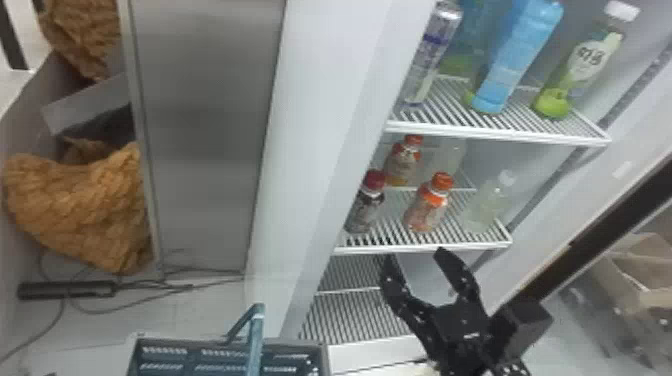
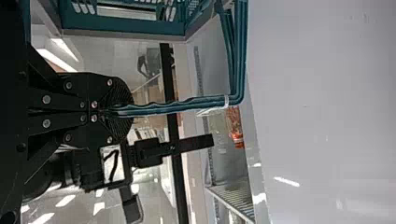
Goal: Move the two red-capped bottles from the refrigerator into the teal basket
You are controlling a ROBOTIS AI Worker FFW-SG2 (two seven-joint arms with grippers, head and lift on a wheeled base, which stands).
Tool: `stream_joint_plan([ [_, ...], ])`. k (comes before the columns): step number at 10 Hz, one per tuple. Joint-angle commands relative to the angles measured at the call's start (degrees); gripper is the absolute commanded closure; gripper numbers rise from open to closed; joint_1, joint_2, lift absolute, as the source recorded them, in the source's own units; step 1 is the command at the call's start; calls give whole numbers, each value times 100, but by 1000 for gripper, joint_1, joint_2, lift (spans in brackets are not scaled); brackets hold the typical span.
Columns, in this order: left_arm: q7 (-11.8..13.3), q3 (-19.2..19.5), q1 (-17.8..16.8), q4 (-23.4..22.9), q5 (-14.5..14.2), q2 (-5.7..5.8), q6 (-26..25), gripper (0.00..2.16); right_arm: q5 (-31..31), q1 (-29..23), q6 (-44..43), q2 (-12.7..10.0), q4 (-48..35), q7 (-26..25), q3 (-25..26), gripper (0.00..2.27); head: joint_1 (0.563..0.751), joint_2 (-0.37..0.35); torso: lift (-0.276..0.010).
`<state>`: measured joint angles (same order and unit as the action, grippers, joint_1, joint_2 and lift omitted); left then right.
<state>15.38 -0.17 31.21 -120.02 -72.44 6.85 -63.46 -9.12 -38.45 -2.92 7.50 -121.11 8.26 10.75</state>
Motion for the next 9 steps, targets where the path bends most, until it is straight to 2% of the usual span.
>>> stream_joint_plan([
  [1,0,-17,-13,0,0,9,4,1162,101,414,-187,41,503,0,-93,223,695,-350,-224],
  [9,0,-63,-69,28,0,9,4,1162,-36,1539,-426,225,1740,0,-516,223,695,-350,-224],
])
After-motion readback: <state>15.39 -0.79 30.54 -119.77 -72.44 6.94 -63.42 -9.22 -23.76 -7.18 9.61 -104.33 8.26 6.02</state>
